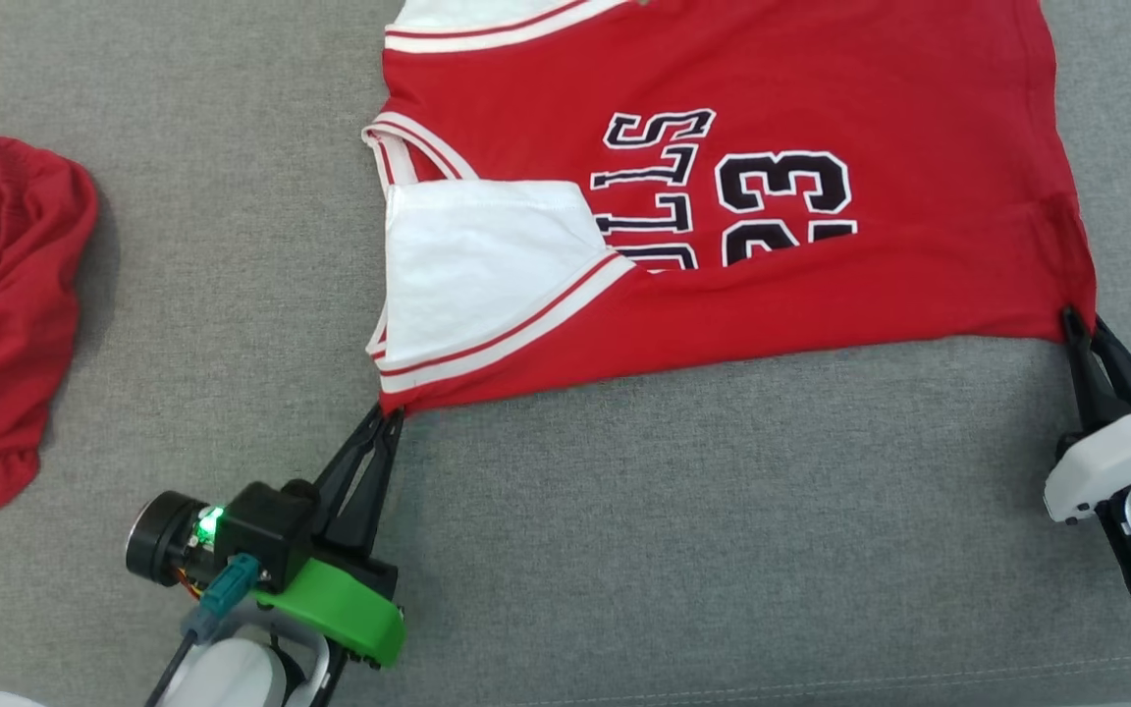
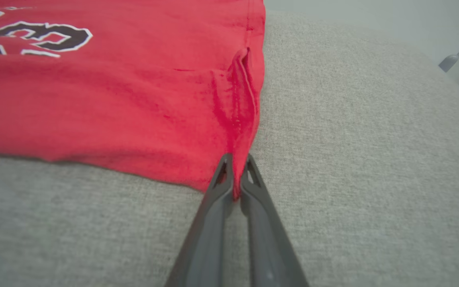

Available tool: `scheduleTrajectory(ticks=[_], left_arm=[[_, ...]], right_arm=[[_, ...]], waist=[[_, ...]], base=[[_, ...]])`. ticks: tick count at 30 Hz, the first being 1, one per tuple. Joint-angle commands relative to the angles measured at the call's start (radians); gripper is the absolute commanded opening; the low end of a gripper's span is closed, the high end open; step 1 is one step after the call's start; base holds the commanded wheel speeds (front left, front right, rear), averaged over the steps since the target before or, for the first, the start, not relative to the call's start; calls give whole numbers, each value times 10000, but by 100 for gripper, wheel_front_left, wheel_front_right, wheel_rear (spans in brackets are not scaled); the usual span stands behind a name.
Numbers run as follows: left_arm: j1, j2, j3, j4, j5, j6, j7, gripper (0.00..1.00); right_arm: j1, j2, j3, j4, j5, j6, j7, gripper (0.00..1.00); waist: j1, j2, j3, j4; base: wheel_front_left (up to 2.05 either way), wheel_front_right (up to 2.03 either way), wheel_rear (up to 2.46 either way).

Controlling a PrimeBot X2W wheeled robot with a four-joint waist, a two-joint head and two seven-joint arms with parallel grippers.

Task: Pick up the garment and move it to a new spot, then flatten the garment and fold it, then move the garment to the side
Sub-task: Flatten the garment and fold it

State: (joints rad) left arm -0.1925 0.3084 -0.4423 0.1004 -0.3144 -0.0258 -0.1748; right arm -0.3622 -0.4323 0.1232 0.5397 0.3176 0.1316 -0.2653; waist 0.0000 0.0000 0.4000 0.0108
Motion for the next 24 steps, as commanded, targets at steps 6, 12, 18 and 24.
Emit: scheduleTrajectory(ticks=[6, 12, 18, 24], left_arm=[[1050, 336, -118, -946, 3, 304, 435, 0], [2212, 696, -73, -1524, -301, 553, 802, 0], [3245, 1074, -58, -2068, -454, 669, 939, 0], [3712, 1150, -2, -2263, -899, 626, 1101, 0]], right_arm=[[1107, -689, 513, -727, 623, -18, 17, 0], [2417, -1488, 901, -1563, 1177, -18, 16, 0], [3564, -1997, 938, -2404, 1412, -19, 89, 0], [4303, -2135, 834, -2828, 1760, -19, 459, 0]], waist=[[0, 0, -312, 264], [0, 0, -700, 329], [0, 0, -969, 268], [0, 0, -1134, 216]], base=[[0, 0, 0], [0, 0, 0], [0, 0, 0], [0, 0, 0]])
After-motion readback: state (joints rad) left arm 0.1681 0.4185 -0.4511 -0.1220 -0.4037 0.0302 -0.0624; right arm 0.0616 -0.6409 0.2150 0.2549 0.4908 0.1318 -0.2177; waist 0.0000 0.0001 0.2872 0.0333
